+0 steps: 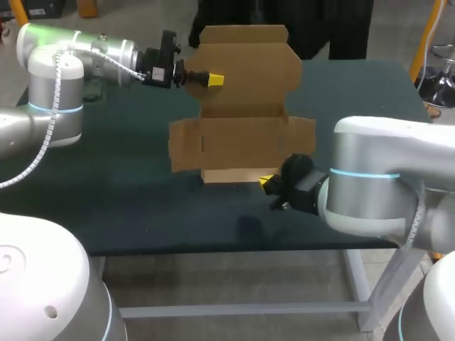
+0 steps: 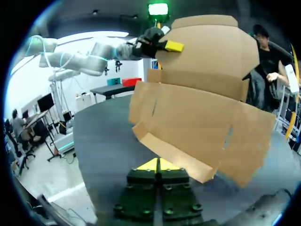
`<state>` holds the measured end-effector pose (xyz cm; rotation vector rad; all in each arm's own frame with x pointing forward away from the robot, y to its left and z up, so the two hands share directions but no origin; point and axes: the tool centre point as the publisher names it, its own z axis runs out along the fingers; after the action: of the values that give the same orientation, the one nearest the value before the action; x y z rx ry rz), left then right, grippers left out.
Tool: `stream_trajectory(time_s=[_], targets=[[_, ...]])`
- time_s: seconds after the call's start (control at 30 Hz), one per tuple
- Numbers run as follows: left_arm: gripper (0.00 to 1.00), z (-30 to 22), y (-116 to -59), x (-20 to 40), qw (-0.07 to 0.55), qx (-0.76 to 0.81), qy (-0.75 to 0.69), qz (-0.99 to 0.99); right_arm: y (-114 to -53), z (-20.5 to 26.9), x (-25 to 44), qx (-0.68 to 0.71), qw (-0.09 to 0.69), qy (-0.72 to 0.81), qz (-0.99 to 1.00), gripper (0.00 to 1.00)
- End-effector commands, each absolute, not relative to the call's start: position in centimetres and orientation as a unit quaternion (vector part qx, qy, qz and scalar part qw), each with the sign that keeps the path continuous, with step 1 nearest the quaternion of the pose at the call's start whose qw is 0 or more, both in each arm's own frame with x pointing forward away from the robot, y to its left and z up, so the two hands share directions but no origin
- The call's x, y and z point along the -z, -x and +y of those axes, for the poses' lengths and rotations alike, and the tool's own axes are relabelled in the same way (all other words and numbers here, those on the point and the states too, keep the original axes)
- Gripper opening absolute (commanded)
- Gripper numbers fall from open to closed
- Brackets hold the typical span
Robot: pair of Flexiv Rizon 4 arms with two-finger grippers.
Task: Assemble the packaging by folding the flat box into shape, placing the metal phone stand inside, and closing the box properly
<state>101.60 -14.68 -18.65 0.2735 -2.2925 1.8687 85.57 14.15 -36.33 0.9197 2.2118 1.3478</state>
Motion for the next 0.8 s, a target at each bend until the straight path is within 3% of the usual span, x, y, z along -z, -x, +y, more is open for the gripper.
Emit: stream_trajectory(time_s=[0.03,0.8], targets=[[0.0,-14.6,-101.6,18.7,0.087,-0.626,-0.091,-0.769,-85.9,15.7,37.7,-0.492,0.246,-0.346,0.76,0.0],[0.0,-14.6,-101.6,18.7,0.087,-0.626,-0.091,-0.769,-90.3,19.5,41.2,-0.481,0.306,-0.375,0.731,0.0]])
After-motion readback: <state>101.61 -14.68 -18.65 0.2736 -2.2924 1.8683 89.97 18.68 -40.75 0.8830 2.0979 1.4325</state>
